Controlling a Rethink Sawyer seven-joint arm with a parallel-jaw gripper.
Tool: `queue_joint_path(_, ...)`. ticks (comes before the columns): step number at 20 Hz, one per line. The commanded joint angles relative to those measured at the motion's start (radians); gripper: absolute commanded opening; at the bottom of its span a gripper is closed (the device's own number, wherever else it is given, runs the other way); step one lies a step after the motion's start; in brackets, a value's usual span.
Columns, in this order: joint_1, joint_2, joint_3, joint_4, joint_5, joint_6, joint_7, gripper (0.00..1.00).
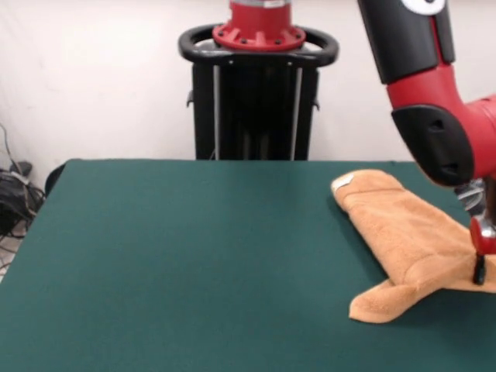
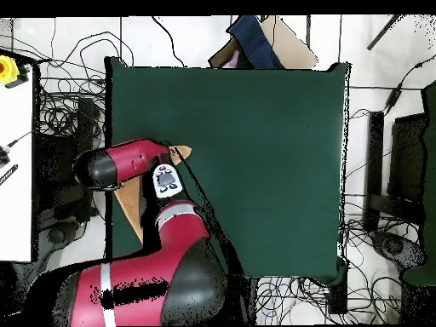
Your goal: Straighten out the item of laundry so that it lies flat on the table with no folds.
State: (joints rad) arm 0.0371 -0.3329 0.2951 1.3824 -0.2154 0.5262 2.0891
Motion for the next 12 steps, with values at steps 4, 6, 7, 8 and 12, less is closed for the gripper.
queue_joint_path(4,-0.116,-0.106,0.034,0.058,0.042,0.189,-0.015,1.00)
queue_joint_path(6,-0.118,-0.103,0.023,0.054,0.022,0.183,-0.015,1.00)
queue_joint_path(7,-0.118,-0.091,0.016,0.044,0.009,0.178,-0.017,1.00)
queue_joint_path(8,-0.118,-0.082,0.009,0.038,-0.003,0.175,-0.018,1.00)
queue_joint_path(12,-0.120,-0.083,-0.016,0.035,-0.029,0.189,-0.013,1.00)
